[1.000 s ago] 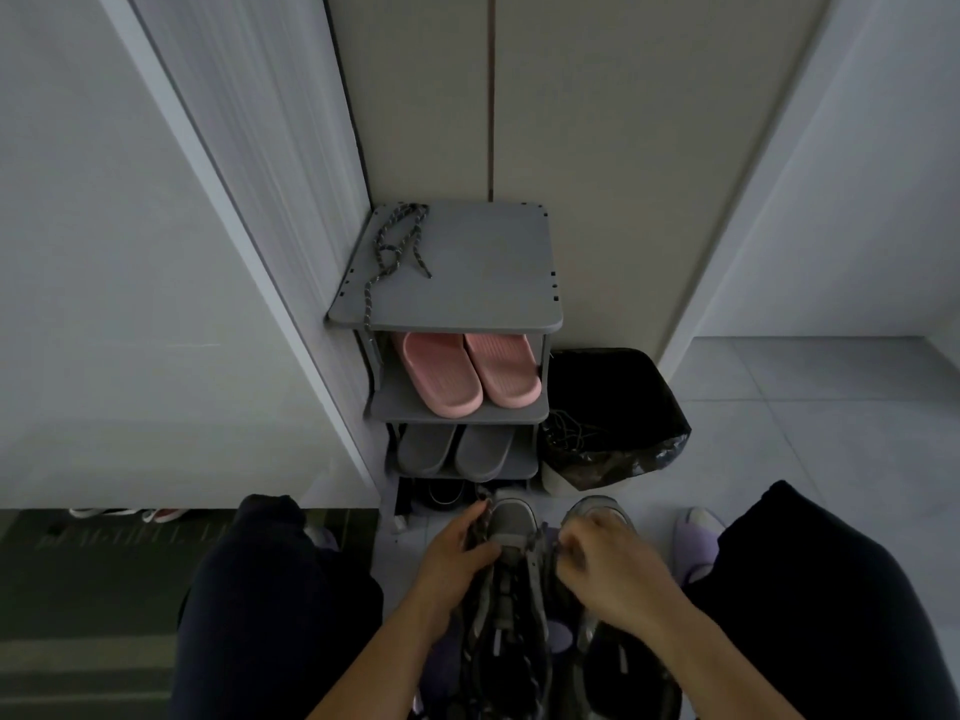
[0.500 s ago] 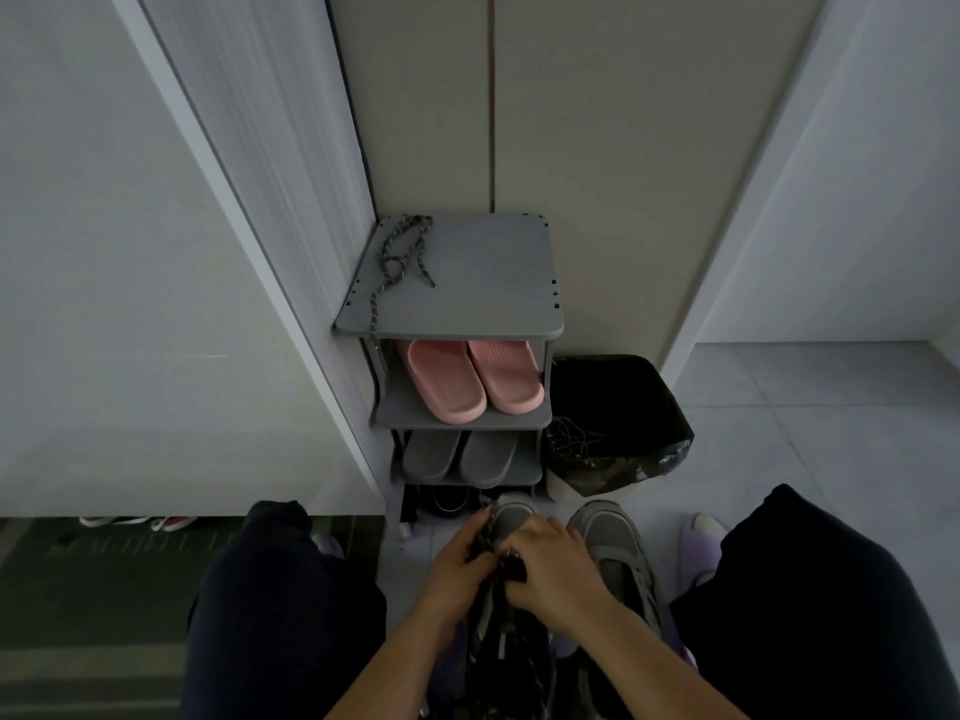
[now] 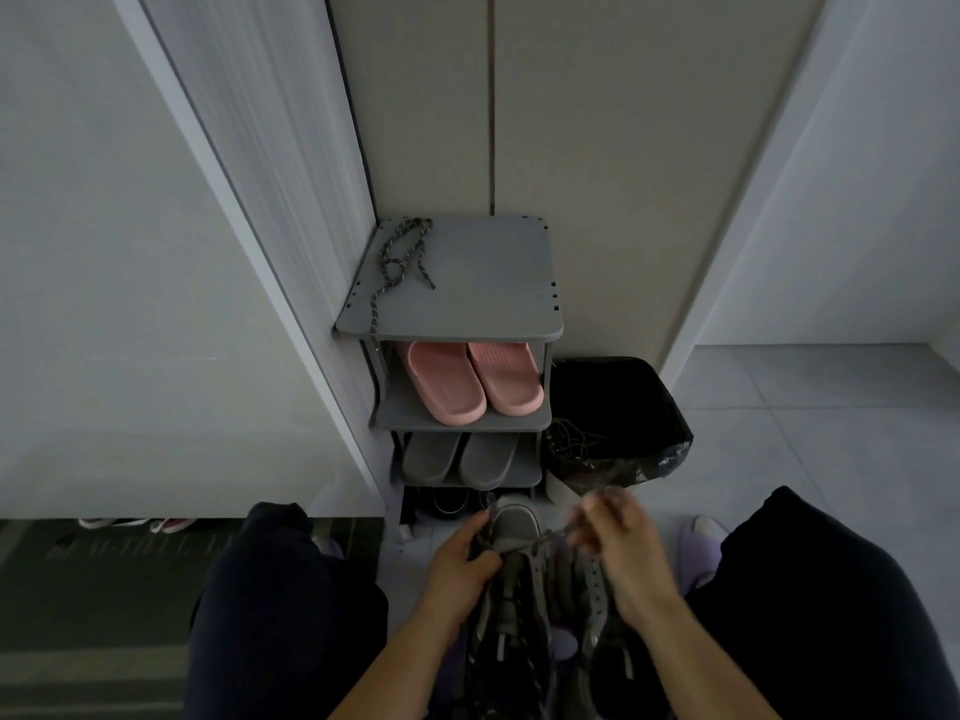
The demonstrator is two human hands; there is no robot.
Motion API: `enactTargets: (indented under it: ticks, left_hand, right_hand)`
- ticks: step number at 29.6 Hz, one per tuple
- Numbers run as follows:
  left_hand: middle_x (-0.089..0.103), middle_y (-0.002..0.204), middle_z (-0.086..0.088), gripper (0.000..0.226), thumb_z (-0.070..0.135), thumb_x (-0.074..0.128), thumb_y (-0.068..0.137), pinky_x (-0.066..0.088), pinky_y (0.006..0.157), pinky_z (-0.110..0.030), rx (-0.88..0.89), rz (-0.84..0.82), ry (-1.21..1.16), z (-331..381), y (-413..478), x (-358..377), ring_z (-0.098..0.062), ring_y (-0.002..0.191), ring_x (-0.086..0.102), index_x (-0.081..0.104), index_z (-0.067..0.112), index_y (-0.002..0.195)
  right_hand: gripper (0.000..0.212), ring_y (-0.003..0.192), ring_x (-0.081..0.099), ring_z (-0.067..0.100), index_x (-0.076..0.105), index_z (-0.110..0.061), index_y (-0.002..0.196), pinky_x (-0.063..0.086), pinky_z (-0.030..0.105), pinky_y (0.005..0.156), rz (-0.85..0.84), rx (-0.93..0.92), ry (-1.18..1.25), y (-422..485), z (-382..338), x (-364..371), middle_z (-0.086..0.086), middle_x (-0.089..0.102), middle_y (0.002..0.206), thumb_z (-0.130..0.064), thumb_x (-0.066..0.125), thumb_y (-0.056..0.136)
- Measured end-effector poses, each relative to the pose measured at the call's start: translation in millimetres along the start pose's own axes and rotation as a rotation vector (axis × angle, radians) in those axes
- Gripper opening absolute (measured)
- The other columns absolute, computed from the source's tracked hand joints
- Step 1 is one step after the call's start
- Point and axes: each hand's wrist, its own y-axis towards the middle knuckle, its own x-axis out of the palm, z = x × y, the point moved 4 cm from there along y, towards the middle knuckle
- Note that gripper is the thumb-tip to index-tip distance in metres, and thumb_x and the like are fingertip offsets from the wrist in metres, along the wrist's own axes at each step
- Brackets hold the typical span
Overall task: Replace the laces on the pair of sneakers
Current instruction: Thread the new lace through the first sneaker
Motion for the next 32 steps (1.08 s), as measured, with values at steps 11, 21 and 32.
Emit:
enactTargets:
  ticks: [11,21,32]
  left_hand:
    - [0.055,0.113,0.004,0.049,-0.002,0.050,0.086,0.046,0.058,-0.003,-0.016,0.001,-0.036,-1.2,1.6,3.2,0.004,0.090,0.054,0.048,0.025,0.127]
    - [0.055,0.102,0.000,0.021,0.019,0.067,0.079,0.044,0.077,-0.022,0.028,0.143,0.317,18.4,22.0,6.1,-0.012,0.090,0.054,0.055,0.019,0.096]
    - [0.051,0.096,-0.002,0.029,-0.006,0.056,0.080,0.042,0.072,-0.013,0.165,0.240,0.089,28.7,13.1,9.0,-0.017,0.090,0.051,0.046,0.018,0.094]
  right_hand:
    - [0.027,0.100,0.053,0.022,0.054,-0.020,0.108,0.038,0.029,0.081,-0.161,-0.022,-1.282,18.2,2.8,-50.0,0.007,0.056,0.111,-0.038,0.053,0.088]
    - [0.023,0.104,0.057,0.030,0.045,-0.011,0.115,0.041,0.033,0.076,-0.304,-0.265,-1.453,7.2,18.3,33.4,0.010,0.060,0.114,-0.020,0.039,0.095]
    - [0.031,0.086,0.050,0.018,0.029,-0.027,0.063,0.030,0.028,0.071,-0.378,-0.283,-1.202,-1.9,26.9,29.9,-0.006,0.044,0.079,-0.031,0.046,0.088]
